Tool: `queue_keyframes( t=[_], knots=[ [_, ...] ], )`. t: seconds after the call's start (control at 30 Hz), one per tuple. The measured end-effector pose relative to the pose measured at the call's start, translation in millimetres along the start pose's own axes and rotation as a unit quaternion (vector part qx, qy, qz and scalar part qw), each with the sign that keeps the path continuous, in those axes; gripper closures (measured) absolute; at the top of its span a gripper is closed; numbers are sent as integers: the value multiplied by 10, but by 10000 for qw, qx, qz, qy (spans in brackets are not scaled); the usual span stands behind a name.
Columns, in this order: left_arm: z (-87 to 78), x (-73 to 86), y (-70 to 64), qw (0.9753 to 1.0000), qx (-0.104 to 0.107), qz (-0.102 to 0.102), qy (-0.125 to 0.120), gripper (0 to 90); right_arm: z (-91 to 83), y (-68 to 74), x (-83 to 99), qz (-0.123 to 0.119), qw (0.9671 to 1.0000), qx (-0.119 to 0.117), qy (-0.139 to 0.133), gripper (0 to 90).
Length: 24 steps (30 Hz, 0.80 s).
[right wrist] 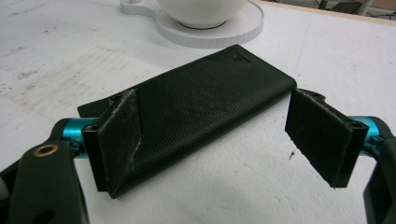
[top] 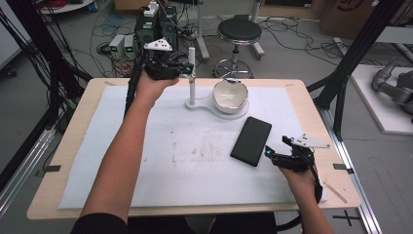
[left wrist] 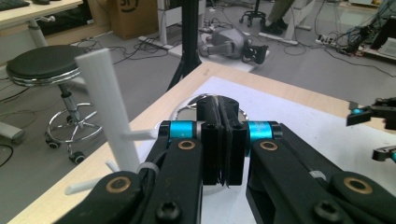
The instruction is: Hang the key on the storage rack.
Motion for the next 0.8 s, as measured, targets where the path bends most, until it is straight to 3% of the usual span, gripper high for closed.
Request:
queue_keyframes(
  t=[0.13,0.3,0.47,0.8],
  knots=[
    [55,50,97,9998,-108,-159,42,880,0,-9,10,-2,10000,3,19,191],
    [90,63,200,9986,-163,-505,-64,880,3,-4,16,-6,10000,-7,17,191],
    [134,91,219,9986,-200,-480,63,880,-7,2,5,-19,10000,-10,-4,192],
    [166,107,268,9981,-220,-581,8,879,-5,-1,12,-17,10000,-33,15,192]
  ],
)
Point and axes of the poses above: each handheld gripper's, and its own axes: z roughly forward along the jaws, x roughly out of its underside, y roughly to its left, the point moved 7 cm from there along z, roughly forward along the jaws, and after that the axes turned 11 degrees about -x, right-handed, at the moved point
